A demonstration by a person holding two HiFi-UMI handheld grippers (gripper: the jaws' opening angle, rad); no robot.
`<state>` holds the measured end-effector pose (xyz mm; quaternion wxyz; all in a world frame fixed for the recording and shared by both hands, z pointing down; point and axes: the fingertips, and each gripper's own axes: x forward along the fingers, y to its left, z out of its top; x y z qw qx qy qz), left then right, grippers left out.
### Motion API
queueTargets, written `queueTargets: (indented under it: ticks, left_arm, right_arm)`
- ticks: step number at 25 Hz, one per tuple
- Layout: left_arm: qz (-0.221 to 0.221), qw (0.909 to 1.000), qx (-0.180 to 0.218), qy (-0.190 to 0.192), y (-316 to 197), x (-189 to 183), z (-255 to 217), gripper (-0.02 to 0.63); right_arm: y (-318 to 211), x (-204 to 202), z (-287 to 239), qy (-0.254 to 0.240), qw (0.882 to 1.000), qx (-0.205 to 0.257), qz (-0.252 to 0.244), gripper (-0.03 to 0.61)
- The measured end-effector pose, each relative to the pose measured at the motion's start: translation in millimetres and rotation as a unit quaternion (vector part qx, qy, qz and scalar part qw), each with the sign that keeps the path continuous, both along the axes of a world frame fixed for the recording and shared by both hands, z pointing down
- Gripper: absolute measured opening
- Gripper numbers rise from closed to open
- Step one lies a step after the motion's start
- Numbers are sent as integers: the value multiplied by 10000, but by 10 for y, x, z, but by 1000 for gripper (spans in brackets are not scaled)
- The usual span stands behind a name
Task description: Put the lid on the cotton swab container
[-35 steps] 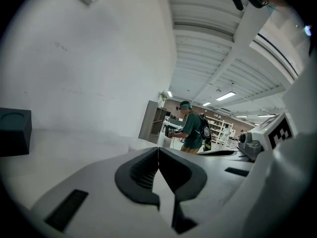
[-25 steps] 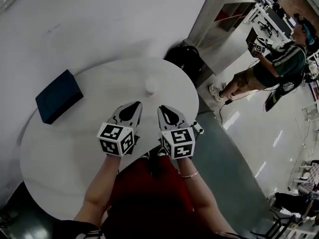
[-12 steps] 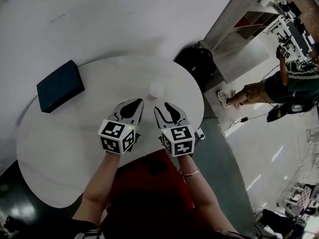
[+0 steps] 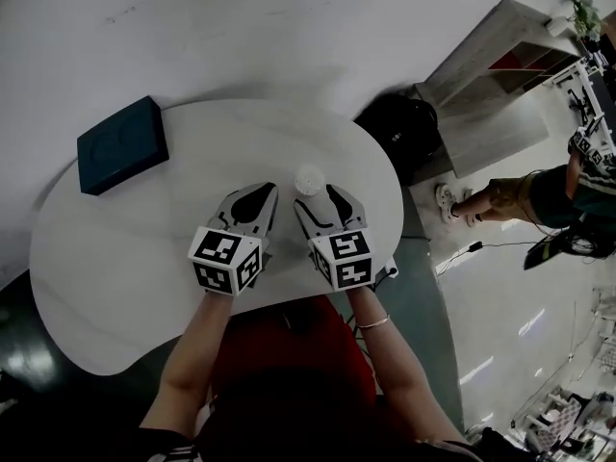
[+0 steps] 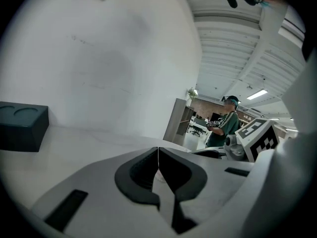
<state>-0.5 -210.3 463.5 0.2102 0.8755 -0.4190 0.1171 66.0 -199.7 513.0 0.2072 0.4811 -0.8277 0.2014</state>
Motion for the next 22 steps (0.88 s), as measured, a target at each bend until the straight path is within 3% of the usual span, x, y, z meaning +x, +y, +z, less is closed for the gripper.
queueTargets:
  ticks: [14,22]
  left_arm:
    - [-494,9988,31,-28,-184,-80,-12,25]
    - [-531,9986,86,-5,-207,-61,-62,25]
  right_arm:
    - [-201,-150,177,146,9975,-66,-689,278]
    - [-234,-149,232,264,9962,-36,-828,267]
